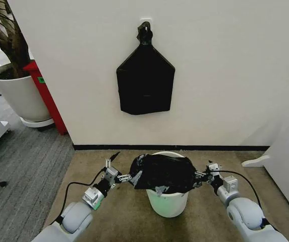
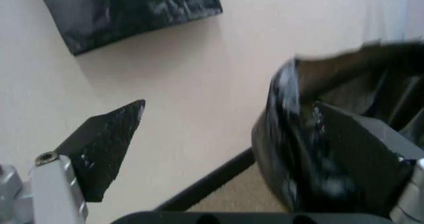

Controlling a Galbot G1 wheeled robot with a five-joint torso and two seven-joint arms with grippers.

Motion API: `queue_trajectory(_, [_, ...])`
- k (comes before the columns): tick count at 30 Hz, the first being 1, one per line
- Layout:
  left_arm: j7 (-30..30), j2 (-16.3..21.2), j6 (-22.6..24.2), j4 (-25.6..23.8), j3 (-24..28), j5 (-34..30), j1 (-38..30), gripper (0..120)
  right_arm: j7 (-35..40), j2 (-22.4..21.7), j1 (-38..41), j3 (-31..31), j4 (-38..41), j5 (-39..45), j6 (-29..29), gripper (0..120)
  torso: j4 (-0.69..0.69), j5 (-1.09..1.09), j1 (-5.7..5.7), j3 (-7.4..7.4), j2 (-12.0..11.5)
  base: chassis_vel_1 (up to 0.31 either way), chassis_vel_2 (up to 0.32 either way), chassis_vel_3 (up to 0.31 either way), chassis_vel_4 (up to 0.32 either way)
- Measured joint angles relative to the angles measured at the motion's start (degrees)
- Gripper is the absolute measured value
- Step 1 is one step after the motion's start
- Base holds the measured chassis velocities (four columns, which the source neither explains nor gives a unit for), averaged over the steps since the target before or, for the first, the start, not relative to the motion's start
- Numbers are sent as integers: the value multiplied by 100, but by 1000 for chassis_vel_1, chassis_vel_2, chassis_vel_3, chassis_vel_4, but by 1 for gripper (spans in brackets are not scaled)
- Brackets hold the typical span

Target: Place the garbage bag over the trash bin.

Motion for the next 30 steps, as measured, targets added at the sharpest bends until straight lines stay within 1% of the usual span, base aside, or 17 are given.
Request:
queue_trajectory(2, [-40,-11,0,-111,-1,27,23,100,746,110,29,-181,291,332,-288,100,-1,0,0,0,0,0,0,0,0])
queue_trajectory(3, [-60,-19,0,-185,-9,50,60,100,1256,205,66,-291,524,671,-473,100,0,-1,0,0,0,0,0,0,0])
queue_trajectory(4, [-60,-19,0,-185,-9,50,60,100,1256,205,66,-291,524,671,-473,100,0,-1,0,0,0,0,0,0,0])
queue_trajectory(6, [-68,-20,0,-259,-22,84,114,100,1747,288,106,-391,711,984,-622,100,1,-1,0,0,0,0,0,0,0])
queue_trajectory(8, [-69,-19,0,-334,-39,117,176,100,1973,344,138,-428,794,1130,-667,100,0,0,0,0,0,0,0,0,0])
queue_trajectory(11, [-69,-16,0,-386,-50,128,217,100,1922,349,161,-404,775,1156,-673,100,1,-1,0,0,0,0,0,0,0])
queue_trajectory(12, [-69,-17,0,-395,-52,130,223,100,1739,333,162,-367,717,1145,-662,100,0,-1,0,0,0,0,0,0,0])
queue_trajectory(13, [-69,-22,0,-401,-54,133,224,100,1266,276,147,-286,580,1082,-611,100,1,0,0,0,0,0,0,0,0])
queue_trajectory(15, [-68,-39,-1,-404,-55,138,224,100,622,177,123,-187,359,989,-459,100,-1,1,0,0,0,0,0,0,0])
queue_trajectory(17, [-66,-56,-3,-408,-55,149,224,100,379,112,136,-126,290,1149,-462,100,-2,1,0,0,0,0,0,0,0])
queue_trajectory(20, [-63,-67,-5,-410,-57,159,231,100,351,89,168,-99,290,1347,-517,100,-1,0,0,0,0,0,0,0,0])
queue_trajectory(21, [-50,-99,-9,-411,-63,184,272,100,470,72,299,-39,311,1955,-718,100,0,1,0,0,0,0,0,0,0])
queue_trajectory(25, [-39,-131,-12,-406,-67,192,293,100,692,58,382,36,325,2593,-1006,100,0,1,0,0,0,0,0,0,0])
queue_trajectory(26, [-39,-131,-12,-406,-67,192,293,100,692,58,382,36,325,2593,-1006,100,0,1,0,0,0,0,0,0,0])
queue_trajectory(30, [-30,-150,-8,-392,-68,181,295,100,947,28,457,136,224,3429,-1275,100,0,1,0,0,0,0,0,0,0])
